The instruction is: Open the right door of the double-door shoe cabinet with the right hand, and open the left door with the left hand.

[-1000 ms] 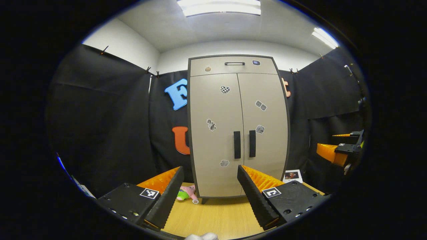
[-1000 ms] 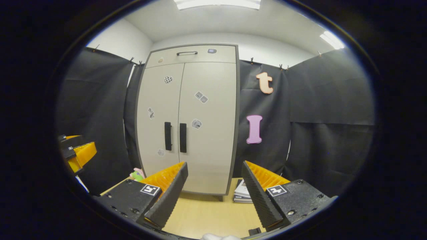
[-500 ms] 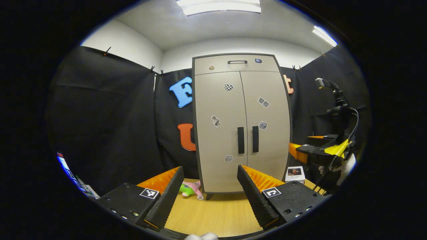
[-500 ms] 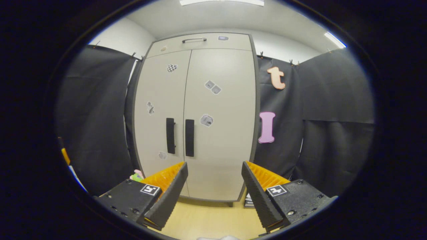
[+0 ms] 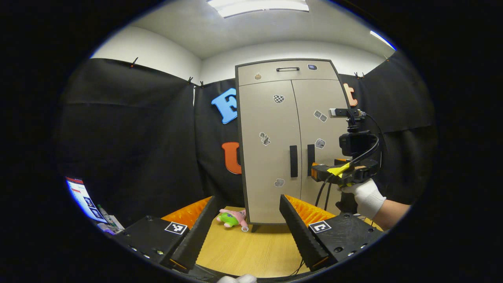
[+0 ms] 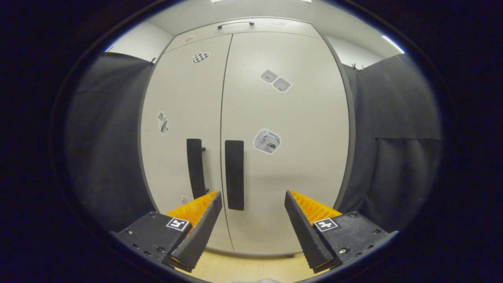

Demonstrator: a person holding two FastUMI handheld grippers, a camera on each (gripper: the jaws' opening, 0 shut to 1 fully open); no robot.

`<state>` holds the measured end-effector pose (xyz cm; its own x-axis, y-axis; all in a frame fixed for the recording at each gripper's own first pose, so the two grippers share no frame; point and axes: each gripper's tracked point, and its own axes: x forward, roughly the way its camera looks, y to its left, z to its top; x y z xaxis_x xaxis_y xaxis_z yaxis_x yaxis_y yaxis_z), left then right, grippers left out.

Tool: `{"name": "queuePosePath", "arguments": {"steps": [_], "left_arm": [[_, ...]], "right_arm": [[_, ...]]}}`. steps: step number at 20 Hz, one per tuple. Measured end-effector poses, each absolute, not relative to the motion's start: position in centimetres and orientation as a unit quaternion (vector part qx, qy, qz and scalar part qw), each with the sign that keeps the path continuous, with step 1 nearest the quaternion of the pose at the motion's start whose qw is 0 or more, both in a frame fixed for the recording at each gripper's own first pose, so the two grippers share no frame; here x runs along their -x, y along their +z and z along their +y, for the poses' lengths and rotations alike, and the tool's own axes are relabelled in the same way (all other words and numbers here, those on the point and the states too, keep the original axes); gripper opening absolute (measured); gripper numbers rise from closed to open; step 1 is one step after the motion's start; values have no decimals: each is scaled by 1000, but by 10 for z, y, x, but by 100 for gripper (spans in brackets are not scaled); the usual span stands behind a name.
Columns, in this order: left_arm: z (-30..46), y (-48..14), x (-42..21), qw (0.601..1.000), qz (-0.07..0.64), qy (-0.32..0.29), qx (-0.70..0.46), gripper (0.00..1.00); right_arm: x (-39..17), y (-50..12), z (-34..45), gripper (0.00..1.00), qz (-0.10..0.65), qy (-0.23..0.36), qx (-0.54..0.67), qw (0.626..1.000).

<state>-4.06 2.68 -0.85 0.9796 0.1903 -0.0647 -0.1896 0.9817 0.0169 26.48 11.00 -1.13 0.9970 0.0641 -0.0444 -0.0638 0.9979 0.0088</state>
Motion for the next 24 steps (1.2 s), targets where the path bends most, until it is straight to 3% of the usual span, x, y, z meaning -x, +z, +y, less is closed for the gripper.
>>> {"name": "queuePosePath", "arguments": {"steps": [7, 10, 17, 23, 24], "left_arm": [[41, -13, 26, 991, 43, 130, 1, 96], [43, -12, 20, 990, 44, 135, 3, 96], [49, -12, 21, 989, 41, 140, 9, 96], [57, -6, 32, 989, 37, 141, -1, 96], [57, -5, 35, 989, 34, 141, -2, 100]], "right_arm": [[-318, -9, 134, 91, 32, 45, 0, 998], [-326, -12, 141, 79, 43, 42, 11, 998], [-333, -10, 142, 39, 50, 30, -34, 998], [-331, -11, 141, 27, 60, 49, -34, 996], [-329, -11, 141, 24, 61, 54, -33, 996]]}}
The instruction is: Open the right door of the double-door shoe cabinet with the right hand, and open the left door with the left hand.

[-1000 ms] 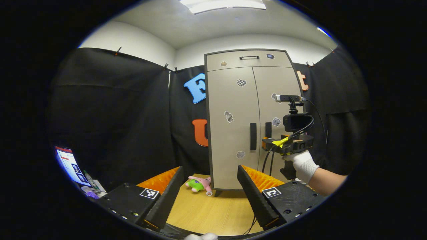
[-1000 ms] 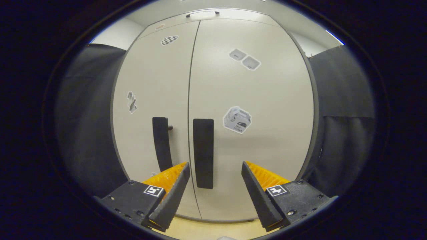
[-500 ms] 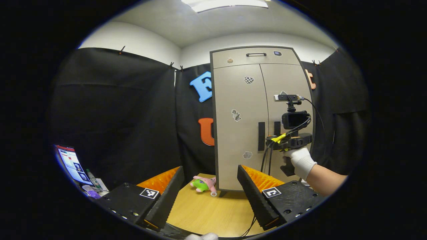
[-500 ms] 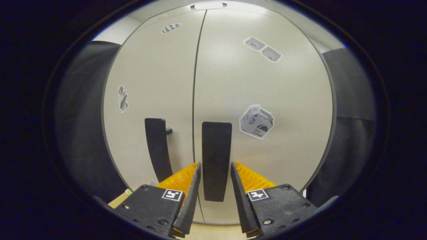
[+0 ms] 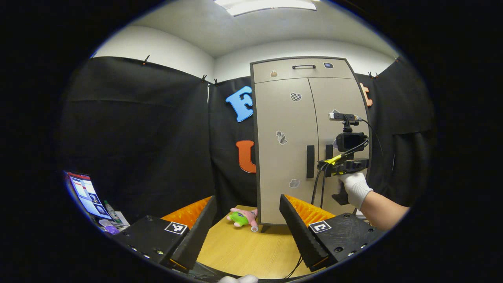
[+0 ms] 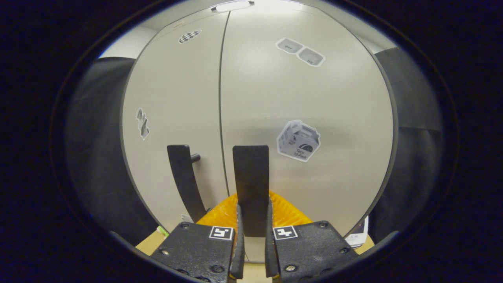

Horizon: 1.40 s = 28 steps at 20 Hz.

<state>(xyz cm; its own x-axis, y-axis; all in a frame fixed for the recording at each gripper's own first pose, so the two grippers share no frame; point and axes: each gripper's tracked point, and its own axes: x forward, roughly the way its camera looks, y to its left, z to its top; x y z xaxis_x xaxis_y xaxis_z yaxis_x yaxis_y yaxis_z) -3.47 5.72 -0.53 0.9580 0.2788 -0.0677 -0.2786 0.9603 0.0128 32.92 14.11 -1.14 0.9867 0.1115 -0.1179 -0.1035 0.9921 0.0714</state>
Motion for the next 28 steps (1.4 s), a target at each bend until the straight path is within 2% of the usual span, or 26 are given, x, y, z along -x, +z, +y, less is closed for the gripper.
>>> {"name": "queuePosePath", "arguments": {"steps": [1, 12, 20, 28], "left_arm": [[59, -5, 38, 990, 34, 140, -4, 96], [47, -9, 71, 993, 31, 113, -7, 96], [30, -10, 84, 996, 29, 80, -5, 96], [8, -11, 86, 999, 26, 40, 3, 96]], "right_arm": [[-326, -12, 141, 23, 63, 59, -31, 996], [-245, -17, 114, 19, 62, 82, -12, 995], [-187, -22, 73, 17, 58, 78, -27, 995], [-152, -24, 23, 14, 54, 44, -24, 997]]}}
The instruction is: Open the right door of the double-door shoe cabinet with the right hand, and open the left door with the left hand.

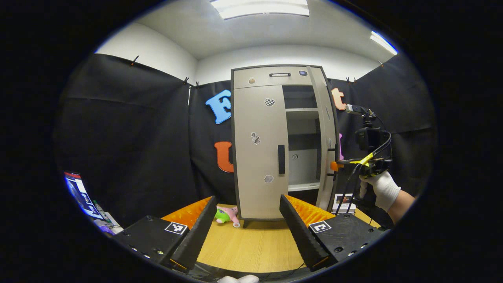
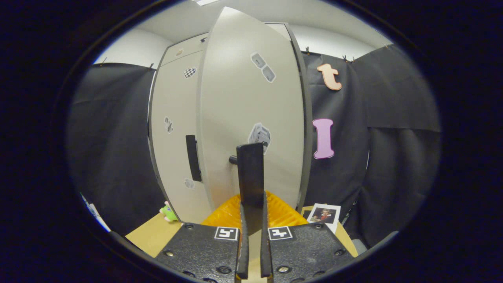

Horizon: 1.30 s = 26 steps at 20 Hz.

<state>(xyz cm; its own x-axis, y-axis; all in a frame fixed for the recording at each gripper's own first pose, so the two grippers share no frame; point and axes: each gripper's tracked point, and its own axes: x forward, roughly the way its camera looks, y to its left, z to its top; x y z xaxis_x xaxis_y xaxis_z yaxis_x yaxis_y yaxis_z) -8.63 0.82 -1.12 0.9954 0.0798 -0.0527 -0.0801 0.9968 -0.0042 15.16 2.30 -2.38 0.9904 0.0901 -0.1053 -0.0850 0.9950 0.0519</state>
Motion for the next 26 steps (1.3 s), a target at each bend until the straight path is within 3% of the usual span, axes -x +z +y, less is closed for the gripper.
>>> {"name": "queuePosePath", "arguments": {"steps": [9, 10, 17, 24, 26], "left_arm": [[-11, -7, 77, 1000, 19, -4, 11, 96], [-13, -7, 76, 1000, 18, -9, 12, 96], [-38, -10, 63, 999, 15, -43, 16, 96], [-68, -3, 44, 998, 13, -59, 15, 96], [-72, -2, 40, 998, 15, -53, 12, 96]], "right_arm": [[-136, -25, -12, 9, 57, 31, -30, 997], [-137, -26, -16, 5, 59, 32, -31, 997], [-132, -26, -60, 4, 53, -2, -33, 998], [-133, -25, -96, 0, 52, 10, -17, 998], [-135, -25, -108, 3, 53, 15, -30, 998]]}}
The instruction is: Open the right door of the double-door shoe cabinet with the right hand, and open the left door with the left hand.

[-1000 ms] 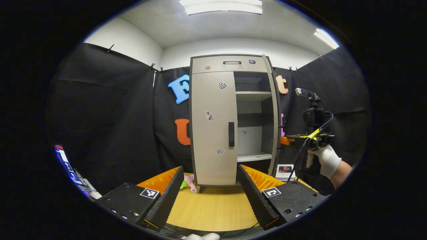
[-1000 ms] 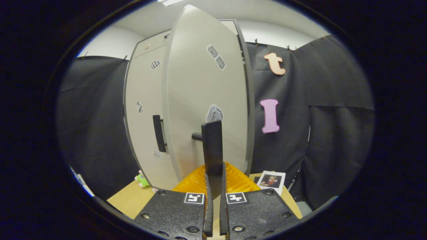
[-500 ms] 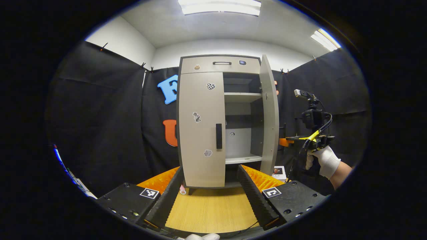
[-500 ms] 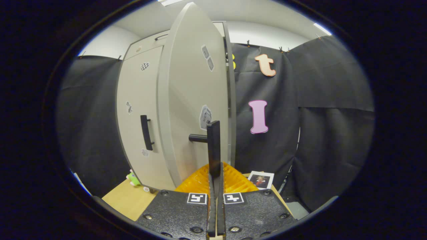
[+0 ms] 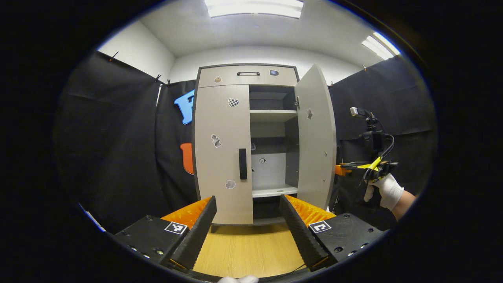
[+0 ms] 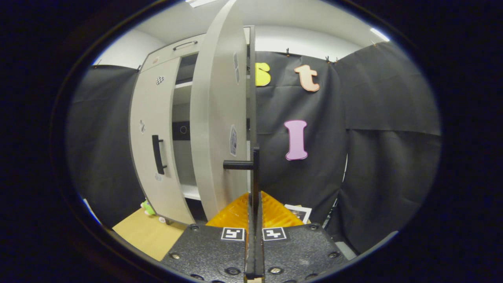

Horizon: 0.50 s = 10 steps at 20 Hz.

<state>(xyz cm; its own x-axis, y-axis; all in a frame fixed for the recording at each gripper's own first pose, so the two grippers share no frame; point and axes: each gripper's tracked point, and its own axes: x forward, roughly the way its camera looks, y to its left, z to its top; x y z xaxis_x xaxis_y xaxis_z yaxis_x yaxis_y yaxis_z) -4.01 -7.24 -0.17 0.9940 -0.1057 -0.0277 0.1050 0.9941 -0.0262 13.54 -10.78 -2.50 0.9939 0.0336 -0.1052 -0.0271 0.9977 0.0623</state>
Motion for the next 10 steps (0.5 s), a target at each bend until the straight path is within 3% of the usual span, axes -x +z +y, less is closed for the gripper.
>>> {"name": "queuePosePath", "arguments": {"steps": [10], "left_arm": [[-92, -4, 34, 999, 28, 28, 4, 96]], "right_arm": [[-137, -25, -110, 4, 62, 85, -41, 994]]}}
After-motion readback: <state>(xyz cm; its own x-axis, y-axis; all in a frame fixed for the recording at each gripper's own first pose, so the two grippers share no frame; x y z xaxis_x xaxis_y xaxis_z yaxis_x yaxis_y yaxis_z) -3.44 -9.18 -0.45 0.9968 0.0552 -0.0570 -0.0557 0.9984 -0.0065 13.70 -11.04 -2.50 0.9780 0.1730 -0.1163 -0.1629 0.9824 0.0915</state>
